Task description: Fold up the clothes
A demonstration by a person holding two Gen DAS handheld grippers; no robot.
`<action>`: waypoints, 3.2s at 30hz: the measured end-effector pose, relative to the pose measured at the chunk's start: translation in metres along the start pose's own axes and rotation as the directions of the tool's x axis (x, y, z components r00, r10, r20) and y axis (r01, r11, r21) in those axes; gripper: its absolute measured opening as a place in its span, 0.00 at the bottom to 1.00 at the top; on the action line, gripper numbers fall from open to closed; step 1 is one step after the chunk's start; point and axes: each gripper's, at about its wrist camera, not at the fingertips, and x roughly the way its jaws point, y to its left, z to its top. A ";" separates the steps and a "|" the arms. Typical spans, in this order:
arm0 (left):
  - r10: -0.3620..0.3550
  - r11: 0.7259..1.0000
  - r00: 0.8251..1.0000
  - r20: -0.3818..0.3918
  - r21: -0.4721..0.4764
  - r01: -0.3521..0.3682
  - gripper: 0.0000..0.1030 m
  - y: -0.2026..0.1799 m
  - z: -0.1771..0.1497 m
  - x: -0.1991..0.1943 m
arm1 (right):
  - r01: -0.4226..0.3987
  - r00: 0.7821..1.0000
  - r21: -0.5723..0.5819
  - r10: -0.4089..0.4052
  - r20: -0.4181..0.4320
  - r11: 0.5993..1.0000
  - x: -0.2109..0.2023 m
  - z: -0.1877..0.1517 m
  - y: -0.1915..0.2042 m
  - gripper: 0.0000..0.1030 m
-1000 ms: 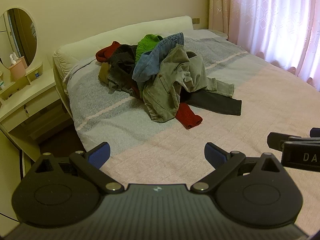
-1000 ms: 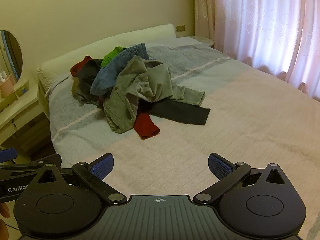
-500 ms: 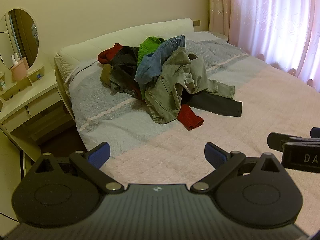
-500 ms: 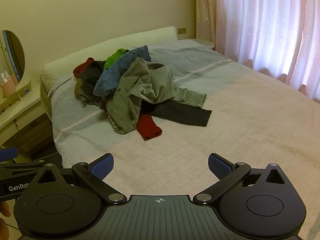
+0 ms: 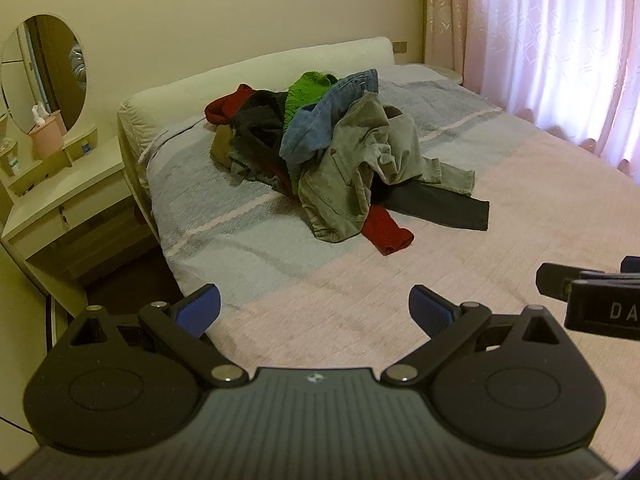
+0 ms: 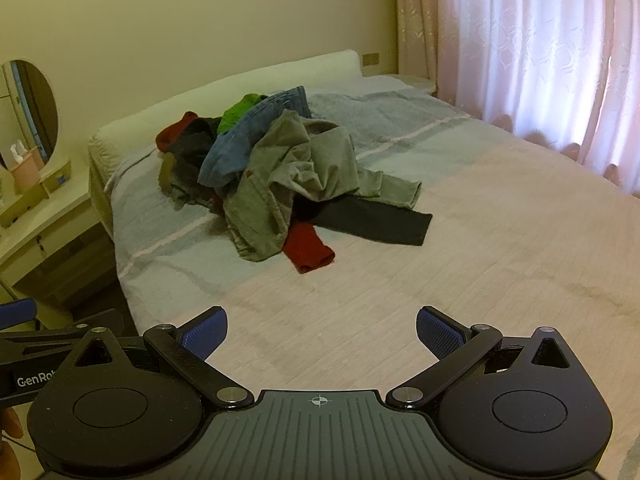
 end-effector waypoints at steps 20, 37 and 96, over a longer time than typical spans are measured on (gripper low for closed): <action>0.004 1.000 0.999 -0.036 0.013 -0.004 0.97 0.011 0.003 0.016 | -0.007 1.000 0.040 0.008 -0.023 0.999 0.024 0.004 0.008 1.00; -0.052 0.994 0.995 -0.082 0.091 0.060 0.97 0.018 0.064 0.107 | -0.086 0.995 0.309 0.097 -0.019 0.947 0.100 0.059 -0.017 1.00; -0.095 0.970 0.976 -0.196 0.203 0.135 0.92 0.026 0.225 0.443 | -0.261 0.920 0.770 0.391 0.017 0.582 0.504 0.147 -0.035 0.13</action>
